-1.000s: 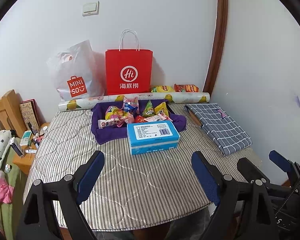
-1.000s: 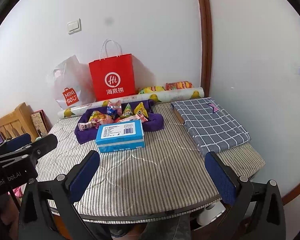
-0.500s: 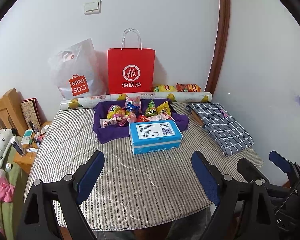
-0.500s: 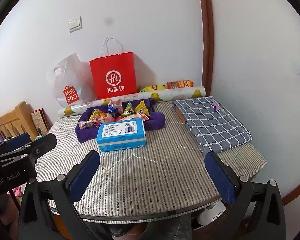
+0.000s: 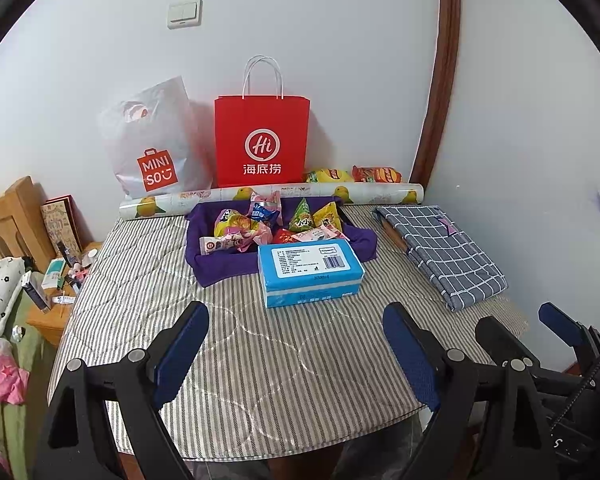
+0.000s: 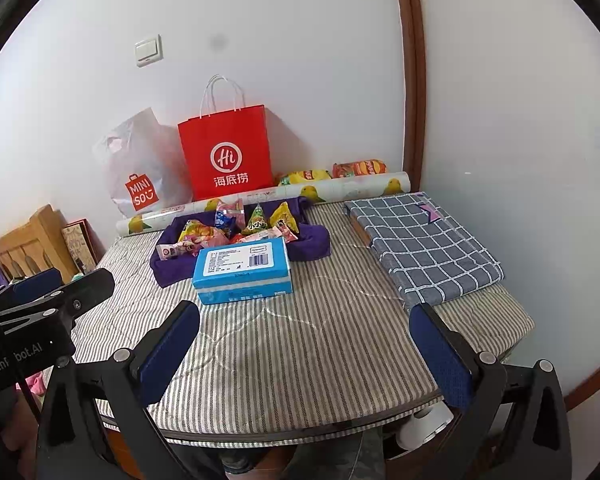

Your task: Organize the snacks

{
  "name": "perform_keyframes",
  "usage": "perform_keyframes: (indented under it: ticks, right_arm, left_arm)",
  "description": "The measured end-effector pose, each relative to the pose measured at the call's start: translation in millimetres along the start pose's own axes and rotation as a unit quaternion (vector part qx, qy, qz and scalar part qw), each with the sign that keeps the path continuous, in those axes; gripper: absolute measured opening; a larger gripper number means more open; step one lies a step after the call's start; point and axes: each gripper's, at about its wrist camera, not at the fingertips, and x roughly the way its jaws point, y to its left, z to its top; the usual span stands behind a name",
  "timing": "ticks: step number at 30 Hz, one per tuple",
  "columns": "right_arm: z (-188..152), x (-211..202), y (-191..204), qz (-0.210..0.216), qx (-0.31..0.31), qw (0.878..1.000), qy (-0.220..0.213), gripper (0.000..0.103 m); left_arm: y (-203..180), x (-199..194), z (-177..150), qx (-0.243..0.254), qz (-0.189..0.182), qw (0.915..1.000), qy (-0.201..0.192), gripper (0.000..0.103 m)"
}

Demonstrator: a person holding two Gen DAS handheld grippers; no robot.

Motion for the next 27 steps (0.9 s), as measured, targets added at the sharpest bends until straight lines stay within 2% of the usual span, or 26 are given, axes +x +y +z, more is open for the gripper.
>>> perform_keyframes:
  ticks: [27]
  right_arm:
    - [-0.1,-2.8,5.1,0.005,0.0,1.0,-0.002,0.103]
  left_arm:
    - [0.9,-2.3,1.4,0.001,0.002,1.0,-0.004,0.088]
